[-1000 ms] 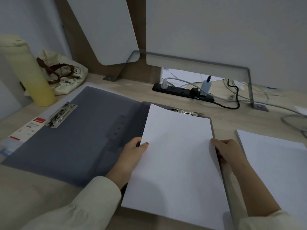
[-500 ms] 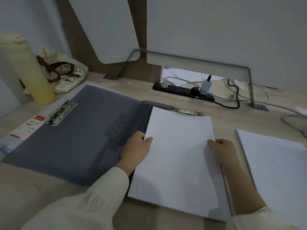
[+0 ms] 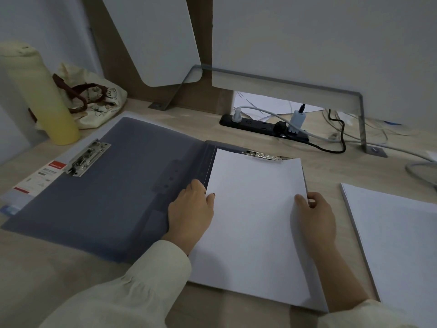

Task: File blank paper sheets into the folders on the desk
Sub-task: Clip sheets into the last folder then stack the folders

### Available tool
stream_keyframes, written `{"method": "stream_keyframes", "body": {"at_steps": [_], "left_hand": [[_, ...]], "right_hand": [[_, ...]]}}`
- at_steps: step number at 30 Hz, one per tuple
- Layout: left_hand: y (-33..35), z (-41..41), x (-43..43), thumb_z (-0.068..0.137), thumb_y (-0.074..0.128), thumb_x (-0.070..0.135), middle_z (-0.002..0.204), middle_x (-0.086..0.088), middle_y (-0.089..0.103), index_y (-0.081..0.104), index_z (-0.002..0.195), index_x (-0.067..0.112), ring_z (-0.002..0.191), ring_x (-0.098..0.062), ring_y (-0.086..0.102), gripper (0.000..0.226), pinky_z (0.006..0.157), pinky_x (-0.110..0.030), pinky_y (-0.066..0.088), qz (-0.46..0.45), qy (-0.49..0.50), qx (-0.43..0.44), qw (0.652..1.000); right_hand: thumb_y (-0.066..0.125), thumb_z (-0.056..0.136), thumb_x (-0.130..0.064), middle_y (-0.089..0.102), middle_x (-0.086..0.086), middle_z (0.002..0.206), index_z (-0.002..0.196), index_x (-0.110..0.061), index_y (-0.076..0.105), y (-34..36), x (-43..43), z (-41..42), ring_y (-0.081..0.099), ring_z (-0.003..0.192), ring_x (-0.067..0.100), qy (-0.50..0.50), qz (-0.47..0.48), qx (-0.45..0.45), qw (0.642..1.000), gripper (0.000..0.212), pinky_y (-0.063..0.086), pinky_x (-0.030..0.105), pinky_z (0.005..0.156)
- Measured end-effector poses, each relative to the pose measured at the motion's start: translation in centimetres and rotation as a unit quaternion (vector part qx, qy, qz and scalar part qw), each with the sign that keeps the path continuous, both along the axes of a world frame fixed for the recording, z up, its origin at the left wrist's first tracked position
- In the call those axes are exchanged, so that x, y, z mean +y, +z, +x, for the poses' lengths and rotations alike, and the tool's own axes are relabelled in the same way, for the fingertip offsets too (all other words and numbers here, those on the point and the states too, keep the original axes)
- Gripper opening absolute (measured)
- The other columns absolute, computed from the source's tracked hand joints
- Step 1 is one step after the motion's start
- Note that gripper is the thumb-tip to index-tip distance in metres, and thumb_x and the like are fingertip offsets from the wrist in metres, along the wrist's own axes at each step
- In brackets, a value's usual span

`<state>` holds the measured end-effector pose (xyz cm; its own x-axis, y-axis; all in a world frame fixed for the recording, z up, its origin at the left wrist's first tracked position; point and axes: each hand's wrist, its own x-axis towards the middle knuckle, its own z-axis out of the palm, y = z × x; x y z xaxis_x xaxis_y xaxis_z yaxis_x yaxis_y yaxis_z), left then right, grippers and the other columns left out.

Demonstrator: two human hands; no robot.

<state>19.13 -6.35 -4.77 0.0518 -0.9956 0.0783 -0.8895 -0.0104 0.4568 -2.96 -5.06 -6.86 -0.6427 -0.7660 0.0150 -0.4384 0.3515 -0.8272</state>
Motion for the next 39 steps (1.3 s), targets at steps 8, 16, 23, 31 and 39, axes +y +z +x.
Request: {"method": "stream_keyframes", "body": {"at_steps": [8,16,23,31,39], "left_hand": [[-0.1,0.0,-0.2,0.098,0.038,0.033,0.098,-0.001,0.060,0.047,0.103,0.012,0.081,-0.014,0.054,0.023,0.065,-0.026,0.040,-0.014,0.009,-0.008,1.000],[-0.3,0.1,-0.4,0.099,0.038,0.031,0.101,-0.003,0.061,0.048,0.105,0.011,0.087,-0.017,0.058,0.023,0.065,-0.026,0.041,-0.019,0.021,-0.008,1.000],[-0.5,0.0,-0.4,0.099,0.036,0.032,0.104,-0.003,0.059,0.047,0.107,0.010,0.092,-0.016,0.057,0.026,0.065,-0.023,0.038,-0.038,0.022,-0.038,0.998],[-1.9,-0.1,-0.4,0.091,0.042,0.002,0.149,-0.008,0.028,0.034,0.141,0.015,0.134,-0.021,0.032,0.052,0.104,-0.025,0.030,-0.074,-0.150,-0.103,0.980],[-3.0,0.2,-0.4,0.088,0.009,0.066,0.156,0.003,-0.022,-0.013,0.148,0.019,0.142,-0.015,-0.024,0.079,0.112,-0.029,-0.018,0.008,-0.209,-0.166,0.964]], "right_hand": [[0.050,0.089,-0.030,0.059,0.006,0.089,0.110,-0.010,0.056,-0.2,-0.1,-0.1,0.057,0.092,0.031,0.018,0.022,0.037,0.999,0.030,0.039,0.033,0.070],[0.055,0.088,-0.035,0.059,0.016,0.115,0.119,-0.006,0.050,0.2,0.2,0.7,0.050,0.107,0.035,0.035,0.042,0.097,0.994,0.042,0.042,0.041,0.085],[0.047,0.092,-0.039,0.048,0.020,0.128,0.135,-0.007,0.039,0.4,0.5,1.2,0.042,0.117,0.036,0.057,0.092,0.173,0.979,0.054,0.036,0.041,0.092],[0.058,0.089,-0.022,0.050,0.025,0.097,0.112,0.000,0.059,-0.2,0.2,1.2,0.048,0.086,0.037,0.097,0.075,0.418,0.900,0.032,0.034,0.036,0.068],[0.048,0.094,-0.014,0.051,0.009,0.080,0.098,-0.007,0.057,5.3,-5.7,0.4,0.050,0.072,0.021,0.157,0.093,-0.183,0.966,0.012,0.046,0.024,0.062]]}}
